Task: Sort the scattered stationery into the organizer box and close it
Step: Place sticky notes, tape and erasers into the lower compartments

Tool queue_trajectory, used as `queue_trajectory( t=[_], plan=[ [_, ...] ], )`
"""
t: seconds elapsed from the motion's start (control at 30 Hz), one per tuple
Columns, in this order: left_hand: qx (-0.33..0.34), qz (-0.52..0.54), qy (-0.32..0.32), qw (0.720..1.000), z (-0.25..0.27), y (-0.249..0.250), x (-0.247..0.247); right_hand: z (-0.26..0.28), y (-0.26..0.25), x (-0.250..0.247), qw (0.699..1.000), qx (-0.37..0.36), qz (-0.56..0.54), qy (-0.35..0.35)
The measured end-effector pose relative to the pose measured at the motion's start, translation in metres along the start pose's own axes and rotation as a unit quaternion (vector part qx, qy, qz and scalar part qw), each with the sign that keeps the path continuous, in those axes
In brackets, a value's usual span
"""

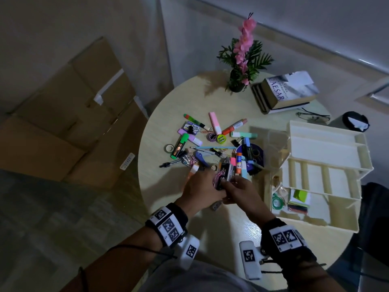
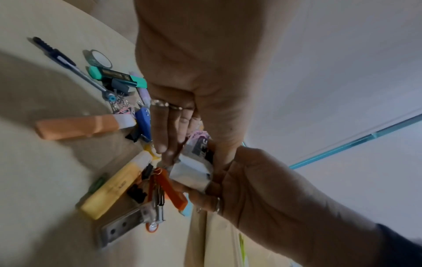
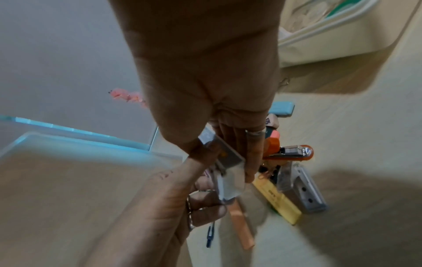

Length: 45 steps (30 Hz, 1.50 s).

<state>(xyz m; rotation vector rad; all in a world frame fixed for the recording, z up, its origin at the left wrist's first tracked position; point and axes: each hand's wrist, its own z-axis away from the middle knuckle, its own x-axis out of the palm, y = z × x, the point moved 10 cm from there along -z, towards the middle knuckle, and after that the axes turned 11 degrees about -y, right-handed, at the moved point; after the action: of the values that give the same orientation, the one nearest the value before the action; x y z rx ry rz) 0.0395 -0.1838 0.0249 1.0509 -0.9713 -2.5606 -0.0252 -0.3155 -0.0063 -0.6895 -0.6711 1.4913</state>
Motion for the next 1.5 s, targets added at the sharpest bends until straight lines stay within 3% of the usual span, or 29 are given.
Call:
queue_trajectory(
  t=[0.2,0.33,0.43,0.6,0.7,0.77,1.0,1.2,1.37,1.5],
  plan=[
    [0.021,0.116,-0.104,0.988,-0.009,-0.020,0.020,0.004,0.000,-0.012,0.988,-0.025,0.151,0.035],
    [-0.015,0.094,-0.107,0.990,-0.017,-0.045,0.019,0.007,-0.003,-0.024,0.977,-0.028,0.198,0.072],
    [-0.027,0.011,-0.086,0.996,-0.020,-0.050,0.014,0.012,-0.001,-0.034,0.972,-0.017,0.216,0.094],
    [0.071,-0.117,-0.078,0.988,-0.018,-0.012,0.028,0.030,0.005,-0.056,0.980,-0.016,0.145,0.136],
    [0.160,-0.209,-0.102,0.959,-0.014,0.019,0.046,0.049,0.010,-0.069,0.984,-0.002,0.100,0.147],
    [0.182,-0.264,-0.105,0.941,-0.015,0.028,0.053,0.061,0.017,-0.078,0.986,0.011,0.085,0.145],
    [0.215,-0.361,-0.123,0.899,-0.020,0.053,0.064,0.100,0.043,-0.101,0.989,0.022,0.068,0.132],
    [0.180,-0.424,-0.122,0.879,-0.041,0.048,0.080,0.126,0.062,-0.124,0.987,0.013,0.049,0.154],
    [0.166,-0.439,-0.123,0.874,-0.042,0.056,0.082,0.150,0.069,-0.158,0.982,0.006,0.033,0.185],
    [0.166,-0.394,-0.102,0.898,-0.038,0.070,0.077,0.171,0.087,-0.201,0.971,0.016,0.005,0.237]
  ],
)
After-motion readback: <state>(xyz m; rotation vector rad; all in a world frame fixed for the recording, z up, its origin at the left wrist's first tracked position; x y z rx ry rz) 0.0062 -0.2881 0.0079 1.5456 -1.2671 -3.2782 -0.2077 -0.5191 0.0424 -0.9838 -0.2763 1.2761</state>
